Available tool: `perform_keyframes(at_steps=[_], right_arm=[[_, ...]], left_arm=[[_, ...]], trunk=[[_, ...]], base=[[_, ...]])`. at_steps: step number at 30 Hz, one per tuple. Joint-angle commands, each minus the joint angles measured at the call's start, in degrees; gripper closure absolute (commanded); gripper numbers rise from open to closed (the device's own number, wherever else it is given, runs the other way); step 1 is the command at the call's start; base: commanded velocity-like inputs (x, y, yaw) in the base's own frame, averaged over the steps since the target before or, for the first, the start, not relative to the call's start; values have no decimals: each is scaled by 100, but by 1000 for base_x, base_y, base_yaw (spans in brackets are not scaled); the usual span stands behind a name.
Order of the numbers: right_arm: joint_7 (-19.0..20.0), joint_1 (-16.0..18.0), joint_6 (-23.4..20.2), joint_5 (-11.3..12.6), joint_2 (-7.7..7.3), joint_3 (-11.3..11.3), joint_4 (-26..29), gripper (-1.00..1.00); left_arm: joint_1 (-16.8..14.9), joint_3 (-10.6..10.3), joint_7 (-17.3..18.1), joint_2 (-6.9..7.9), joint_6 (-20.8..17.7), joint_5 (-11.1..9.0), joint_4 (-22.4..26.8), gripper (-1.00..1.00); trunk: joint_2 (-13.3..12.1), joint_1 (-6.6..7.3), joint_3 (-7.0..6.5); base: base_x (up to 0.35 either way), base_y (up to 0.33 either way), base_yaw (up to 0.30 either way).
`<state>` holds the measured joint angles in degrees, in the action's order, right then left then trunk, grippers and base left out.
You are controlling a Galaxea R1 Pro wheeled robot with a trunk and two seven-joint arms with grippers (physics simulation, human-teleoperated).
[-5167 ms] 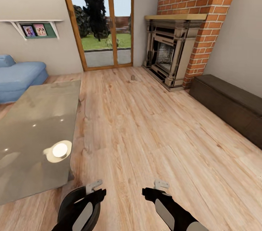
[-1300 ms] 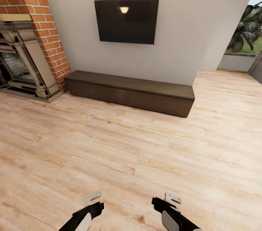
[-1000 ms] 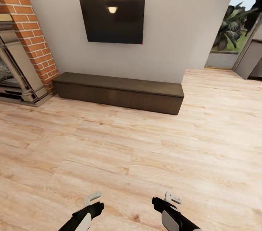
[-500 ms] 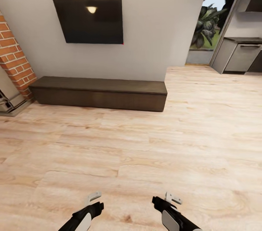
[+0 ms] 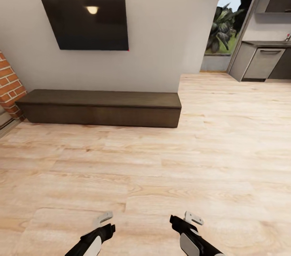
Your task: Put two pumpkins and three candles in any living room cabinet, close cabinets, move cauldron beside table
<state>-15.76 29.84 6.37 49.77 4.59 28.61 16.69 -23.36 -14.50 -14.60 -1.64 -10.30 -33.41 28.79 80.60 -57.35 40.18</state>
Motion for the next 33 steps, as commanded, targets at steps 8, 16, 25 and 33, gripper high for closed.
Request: perform_keyframes(at_steps=[8,16,25,33], right_arm=[[-46,4,-23,2,1,68,0,-100],[-24,-4,-39,-19,0,75,5,-100],[-24,-4,-33,-20,4,75,35,-100],[-24,-4,-57,-20,7,83,62,-100]], left_arm=[[131,-143,110,38,146,15,12,-100],[147,-141,367,113,403,-22,12,-100],[147,-140,656,119,523,-48,12,-100],[147,-119,680,128,521,-60,12,-100]], trunk=[[2,-3,5],[-158,85,-67],[-479,260,-211],[-559,304,-247]], base=[[125,0,0],[0,0,0],[0,0,0],[0,0,0]])
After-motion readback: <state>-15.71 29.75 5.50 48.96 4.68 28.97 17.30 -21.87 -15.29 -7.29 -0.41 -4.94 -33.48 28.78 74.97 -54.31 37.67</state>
